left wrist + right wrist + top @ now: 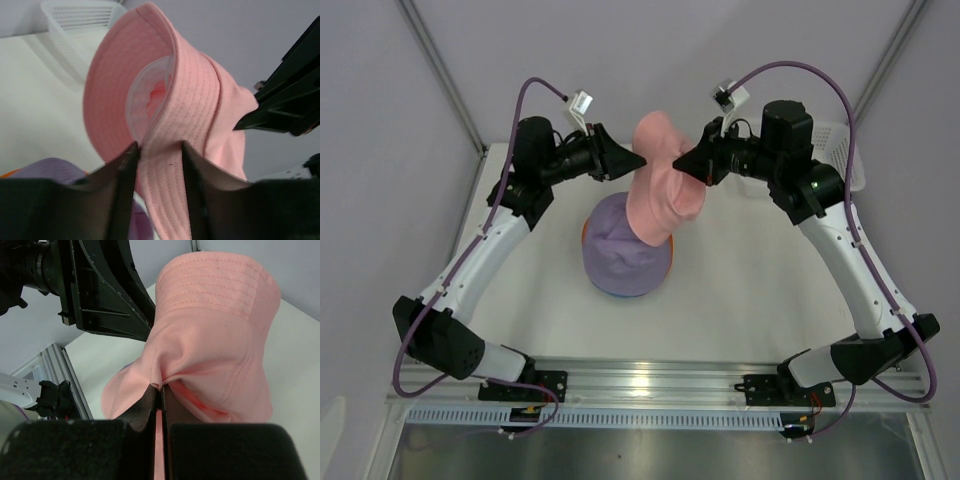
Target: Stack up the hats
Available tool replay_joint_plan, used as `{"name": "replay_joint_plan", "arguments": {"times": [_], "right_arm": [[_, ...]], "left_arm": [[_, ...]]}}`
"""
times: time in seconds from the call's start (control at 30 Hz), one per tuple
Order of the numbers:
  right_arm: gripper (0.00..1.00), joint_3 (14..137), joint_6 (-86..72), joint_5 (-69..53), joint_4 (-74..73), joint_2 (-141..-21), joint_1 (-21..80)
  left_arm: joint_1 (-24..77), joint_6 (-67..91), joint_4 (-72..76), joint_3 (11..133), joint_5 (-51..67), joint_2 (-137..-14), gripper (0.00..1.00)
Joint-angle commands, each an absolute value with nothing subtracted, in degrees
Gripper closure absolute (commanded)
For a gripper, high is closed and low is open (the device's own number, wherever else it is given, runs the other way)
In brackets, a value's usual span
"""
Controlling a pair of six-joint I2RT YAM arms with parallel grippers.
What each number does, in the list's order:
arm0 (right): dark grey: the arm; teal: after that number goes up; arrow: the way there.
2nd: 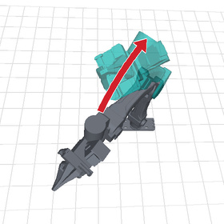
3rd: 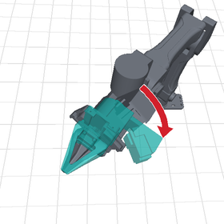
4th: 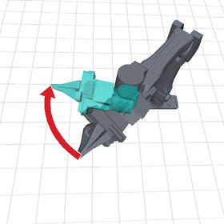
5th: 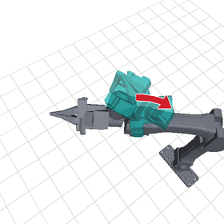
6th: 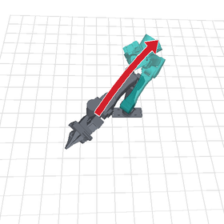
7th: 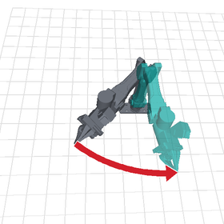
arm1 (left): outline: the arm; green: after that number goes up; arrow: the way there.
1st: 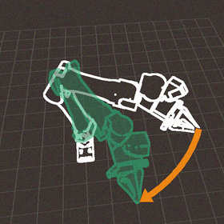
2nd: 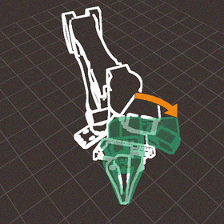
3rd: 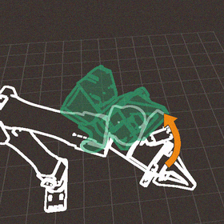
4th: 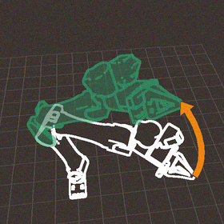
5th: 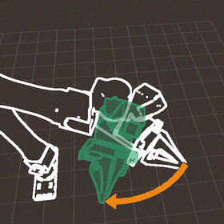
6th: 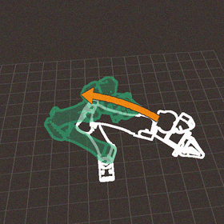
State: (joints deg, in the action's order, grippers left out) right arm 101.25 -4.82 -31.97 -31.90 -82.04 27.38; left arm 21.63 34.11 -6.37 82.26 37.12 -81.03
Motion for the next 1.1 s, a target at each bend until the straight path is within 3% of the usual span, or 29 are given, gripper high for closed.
{"name": "replay_joint_plan", "arguments": {"times": [0.0,0.07,0.1,0.23,0.47,0.63,1.07], "right_arm": [[1.0,101.8,-6.2,-33.0,-28.2,-82.0,28.1],[1.0,102.0,-6.0,-33.0,-28.6,-82.5,28.7],[1.0,102.0,-6.0,-33.0,-28.7,-83.1,28.9],[1.0,102.0,-5.9,-32.3,-29.3,-83.8,30.0],[1.0,102.1,-6.6,-30.3,-32.2,-84.9,30.5],[0.78,101.8,-8.6,-32.9,-32.8,-86.3,30.8],[0.73,97.9,-15.4,-34.0,-30.4,-87.7,37.4]], "left_arm": [[22.8,35.6,-2.0,83.2,40.0,-80.4,0.7],[22.9,38.0,2.6,79.7,42.1,-79.2,0.84],[22.9,38.8,4.3,78.6,42.4,-78.5,0.99],[22.9,41.0,9.5,73.2,39.9,-73.7,0.99],[22.9,42.9,3.6,60.4,26.1,-59.2,0.99],[22.9,44.6,-4.7,54.1,15.8,-49.8,0.99],[22.9,39.0,-7.5,36.4,7.8,-43.9,0.99]]}}
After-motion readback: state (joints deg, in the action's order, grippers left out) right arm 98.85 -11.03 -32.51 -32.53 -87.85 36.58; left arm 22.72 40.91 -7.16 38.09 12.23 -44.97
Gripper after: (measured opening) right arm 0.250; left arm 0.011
